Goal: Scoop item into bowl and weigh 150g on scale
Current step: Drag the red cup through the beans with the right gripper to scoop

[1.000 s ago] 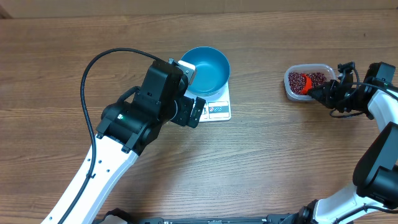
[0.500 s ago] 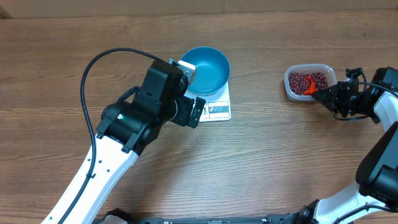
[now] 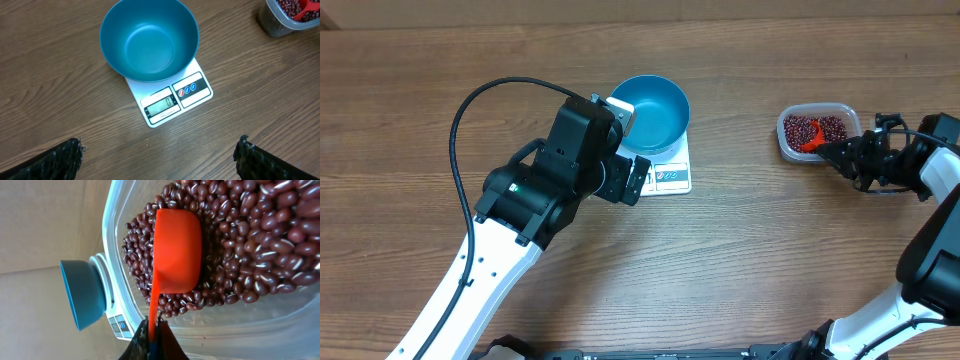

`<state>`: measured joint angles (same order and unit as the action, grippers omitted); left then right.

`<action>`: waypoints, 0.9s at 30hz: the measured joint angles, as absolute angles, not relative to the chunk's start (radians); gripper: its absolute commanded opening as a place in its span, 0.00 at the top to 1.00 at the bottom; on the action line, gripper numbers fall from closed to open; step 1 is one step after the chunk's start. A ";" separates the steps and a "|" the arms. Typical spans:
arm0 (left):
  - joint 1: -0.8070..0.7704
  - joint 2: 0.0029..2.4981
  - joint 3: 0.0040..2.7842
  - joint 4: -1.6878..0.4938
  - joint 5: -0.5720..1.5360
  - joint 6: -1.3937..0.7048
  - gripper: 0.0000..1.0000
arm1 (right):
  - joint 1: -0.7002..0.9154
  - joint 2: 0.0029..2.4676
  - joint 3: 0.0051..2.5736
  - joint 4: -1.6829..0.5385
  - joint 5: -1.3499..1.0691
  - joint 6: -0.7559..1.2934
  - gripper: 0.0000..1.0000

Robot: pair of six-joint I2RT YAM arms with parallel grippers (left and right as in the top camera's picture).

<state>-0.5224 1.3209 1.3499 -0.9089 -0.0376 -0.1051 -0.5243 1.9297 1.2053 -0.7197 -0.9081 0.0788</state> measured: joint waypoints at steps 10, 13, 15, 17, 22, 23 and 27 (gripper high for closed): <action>-0.522 1.321 1.350 -0.909 -0.038 -0.105 0.00 | -0.592 1.940 1.205 -0.730 -0.945 0.016 0.96; -0.522 1.321 1.350 -0.909 -0.038 -0.105 0.00 | -0.595 1.945 1.205 -0.733 -0.973 -0.020 0.96; -0.522 1.321 1.350 -0.909 -0.038 -0.105 0.00 | -0.595 1.951 1.205 -0.734 -0.989 -0.031 0.96; -0.522 1.321 1.350 -0.909 -0.038 -0.105 0.00 | -0.596 1.954 1.205 -0.743 -1.002 -0.038 0.96; -0.522 1.321 1.350 -0.909 -0.038 -0.105 0.01 | -0.612 1.957 1.203 -0.759 -1.063 -0.045 0.96; -0.522 1.321 1.350 -0.909 -0.038 -0.105 0.00 | -0.617 1.957 1.203 -0.760 -1.074 -0.046 0.96; -0.522 1.321 1.350 -0.909 -0.038 -0.105 0.00 | -0.659 1.957 1.202 -0.778 -1.143 -0.071 0.96</action>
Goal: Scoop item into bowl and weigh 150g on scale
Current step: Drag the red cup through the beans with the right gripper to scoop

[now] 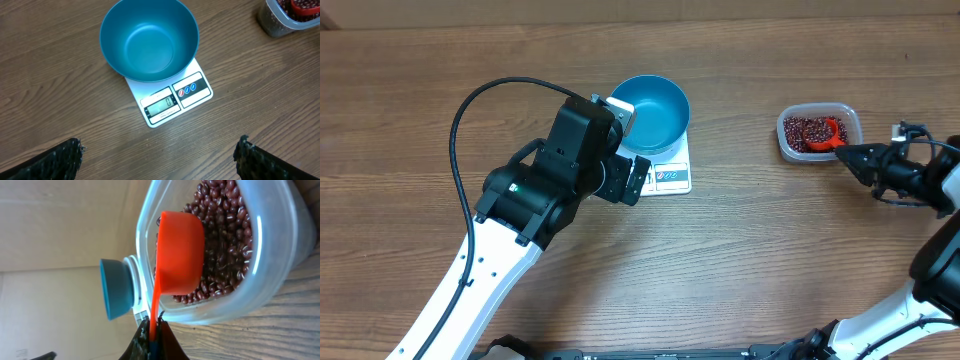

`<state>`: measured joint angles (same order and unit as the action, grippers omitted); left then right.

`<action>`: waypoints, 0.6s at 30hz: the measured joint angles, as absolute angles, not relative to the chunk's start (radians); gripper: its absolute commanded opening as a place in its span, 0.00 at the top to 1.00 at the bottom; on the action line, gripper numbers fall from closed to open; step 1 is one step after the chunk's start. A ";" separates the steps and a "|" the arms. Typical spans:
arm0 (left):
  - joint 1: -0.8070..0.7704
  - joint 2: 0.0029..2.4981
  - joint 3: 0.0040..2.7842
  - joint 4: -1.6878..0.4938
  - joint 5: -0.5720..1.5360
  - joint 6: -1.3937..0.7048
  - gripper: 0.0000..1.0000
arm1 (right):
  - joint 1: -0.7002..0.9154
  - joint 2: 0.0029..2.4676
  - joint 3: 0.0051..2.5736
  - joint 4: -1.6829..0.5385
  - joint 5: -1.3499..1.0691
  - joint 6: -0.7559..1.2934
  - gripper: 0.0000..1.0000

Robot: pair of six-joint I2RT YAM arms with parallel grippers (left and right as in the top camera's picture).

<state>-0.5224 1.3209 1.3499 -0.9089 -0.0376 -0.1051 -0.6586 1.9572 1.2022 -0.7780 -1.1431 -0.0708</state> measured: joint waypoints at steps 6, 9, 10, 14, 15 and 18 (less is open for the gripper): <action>-0.522 1.321 1.350 -0.909 -0.038 -0.105 0.00 | -0.681 1.957 1.202 -0.801 -1.200 -0.100 0.96; -0.522 1.321 1.350 -0.909 -0.038 -0.105 0.00 | -0.681 1.957 1.202 -0.805 -1.241 -0.110 0.96; -0.522 1.321 1.350 -0.909 -0.038 -0.105 0.00 | -0.681 1.957 1.202 -0.805 -1.252 -0.112 0.96; -0.522 1.321 1.350 -0.909 -0.038 -0.105 0.00 | -0.681 1.957 1.202 -0.826 -1.284 -0.132 0.96; -0.522 1.321 1.350 -0.909 -0.038 -0.105 0.00 | -0.681 1.957 1.202 -0.829 -1.291 -0.136 0.96; -0.522 1.321 1.350 -0.909 -0.038 -0.105 0.00 | -0.681 1.957 1.202 -0.844 -1.317 -0.144 0.96</action>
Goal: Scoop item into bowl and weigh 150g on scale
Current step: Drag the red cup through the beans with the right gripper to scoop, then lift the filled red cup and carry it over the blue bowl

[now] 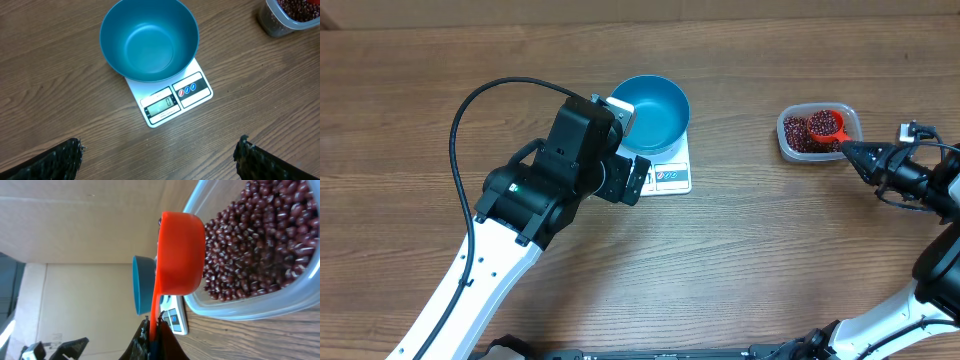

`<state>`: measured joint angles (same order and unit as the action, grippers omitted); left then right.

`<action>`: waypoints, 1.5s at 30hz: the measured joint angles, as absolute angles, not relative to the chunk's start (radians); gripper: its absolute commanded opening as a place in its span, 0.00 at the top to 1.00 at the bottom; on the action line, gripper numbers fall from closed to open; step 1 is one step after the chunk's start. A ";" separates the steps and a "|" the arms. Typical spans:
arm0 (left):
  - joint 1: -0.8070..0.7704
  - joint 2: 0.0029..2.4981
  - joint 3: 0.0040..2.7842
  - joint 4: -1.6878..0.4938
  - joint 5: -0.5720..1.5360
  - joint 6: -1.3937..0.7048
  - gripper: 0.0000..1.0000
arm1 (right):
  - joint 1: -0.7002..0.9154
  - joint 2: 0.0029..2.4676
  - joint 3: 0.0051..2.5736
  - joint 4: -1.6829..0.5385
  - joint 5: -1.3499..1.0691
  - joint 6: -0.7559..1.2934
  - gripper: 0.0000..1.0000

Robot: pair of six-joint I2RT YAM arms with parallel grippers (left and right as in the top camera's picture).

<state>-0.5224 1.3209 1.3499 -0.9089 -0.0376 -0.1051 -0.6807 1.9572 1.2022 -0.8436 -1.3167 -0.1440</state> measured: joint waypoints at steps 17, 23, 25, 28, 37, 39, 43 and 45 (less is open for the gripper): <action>-0.522 1.321 1.350 -0.909 -0.038 -0.105 0.01 | -0.647 1.957 1.202 -0.921 -1.477 -0.221 0.96; -0.522 1.321 1.350 -0.909 -0.038 -0.105 0.00 | -0.596 1.957 1.202 -0.929 -1.489 -0.226 0.96; -0.522 1.321 1.350 -0.909 -0.038 -0.105 0.00 | -0.574 1.957 1.202 -0.929 -1.492 -0.225 0.96; -0.522 1.321 1.350 -0.909 -0.038 -0.105 0.00 | -0.514 1.957 1.202 -0.928 -1.496 -0.226 0.96; -0.522 1.321 1.350 -0.909 -0.038 -0.105 0.00 | -0.337 1.957 1.202 -0.932 -1.515 -0.229 0.97; -0.522 1.321 1.350 -0.909 -0.038 -0.105 0.00 | -0.296 1.957 1.202 -0.933 -1.516 -0.229 0.96; -0.522 1.321 1.350 -0.909 -0.038 -0.105 0.00 | -0.220 1.957 1.202 -0.932 -1.516 -0.229 0.96; -0.522 1.321 1.350 -0.909 -0.038 -0.105 0.00 | -0.192 1.957 1.202 -0.932 -1.516 -0.229 0.96</action>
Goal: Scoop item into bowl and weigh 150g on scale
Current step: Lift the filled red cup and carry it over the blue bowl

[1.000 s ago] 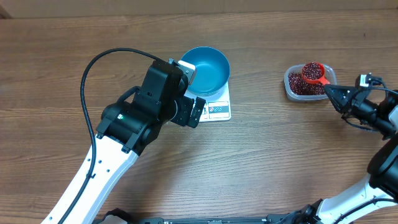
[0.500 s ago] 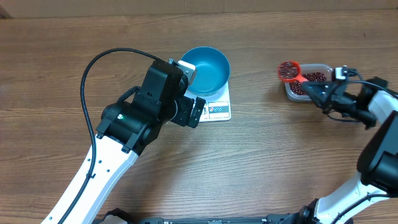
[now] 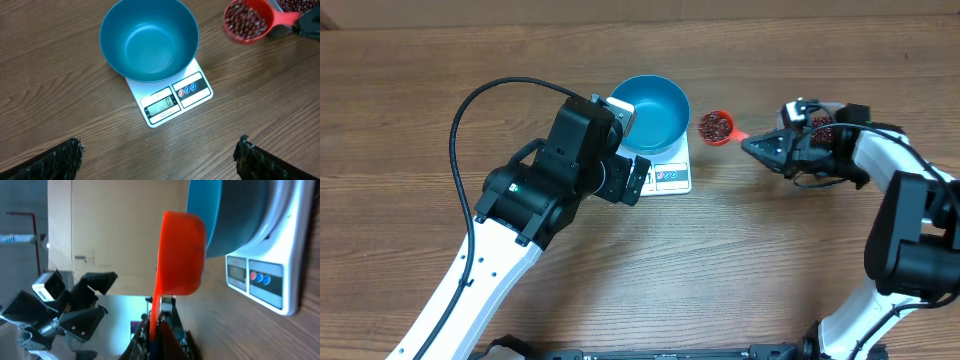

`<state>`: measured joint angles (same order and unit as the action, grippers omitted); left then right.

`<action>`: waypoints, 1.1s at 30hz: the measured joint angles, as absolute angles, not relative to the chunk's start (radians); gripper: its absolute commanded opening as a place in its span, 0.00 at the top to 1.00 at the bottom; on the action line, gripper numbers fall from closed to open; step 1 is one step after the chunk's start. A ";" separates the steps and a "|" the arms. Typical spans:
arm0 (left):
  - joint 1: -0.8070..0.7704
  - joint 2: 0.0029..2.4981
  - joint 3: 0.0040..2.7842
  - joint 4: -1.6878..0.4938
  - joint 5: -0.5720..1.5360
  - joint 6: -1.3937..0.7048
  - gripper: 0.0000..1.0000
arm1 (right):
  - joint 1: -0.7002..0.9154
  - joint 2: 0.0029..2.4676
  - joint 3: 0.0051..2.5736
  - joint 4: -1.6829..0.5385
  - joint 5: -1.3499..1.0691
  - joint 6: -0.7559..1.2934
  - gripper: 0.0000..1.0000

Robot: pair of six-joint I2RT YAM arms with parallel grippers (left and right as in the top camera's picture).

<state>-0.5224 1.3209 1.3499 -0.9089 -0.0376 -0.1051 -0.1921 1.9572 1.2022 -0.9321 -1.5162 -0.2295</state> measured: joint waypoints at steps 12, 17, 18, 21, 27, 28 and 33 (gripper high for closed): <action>-0.522 1.321 1.350 -0.909 -0.038 -0.105 0.00 | -0.102 1.957 1.202 -0.933 -1.520 -0.229 0.96; -0.522 1.321 1.350 -0.909 -0.038 -0.105 0.00 | -0.097 1.957 1.202 -0.932 -1.522 -0.229 0.96; -0.522 1.321 1.350 -0.909 -0.038 -0.105 0.00 | -0.097 1.957 1.202 -0.933 -1.522 -0.229 0.96; -0.522 1.321 1.350 -0.909 -0.038 -0.105 0.00 | -0.097 1.957 1.202 -0.933 -1.522 -0.229 0.96; -0.522 1.321 1.350 -0.909 -0.038 -0.105 0.00 | -0.097 1.957 1.202 -0.918 -1.522 -0.229 0.96; -0.522 1.321 1.350 -0.909 -0.038 -0.105 0.00 | -0.097 1.957 1.202 -0.909 -1.522 -0.229 0.96; -0.522 1.321 1.350 -0.909 -0.038 -0.105 0.00 | -0.097 1.957 1.198 -0.761 -1.531 -0.139 0.96</action>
<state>-0.5224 1.3209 1.3499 -0.9089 -0.0376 -0.1051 -0.0967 1.9572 1.1980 -0.7609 -1.5311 -0.1394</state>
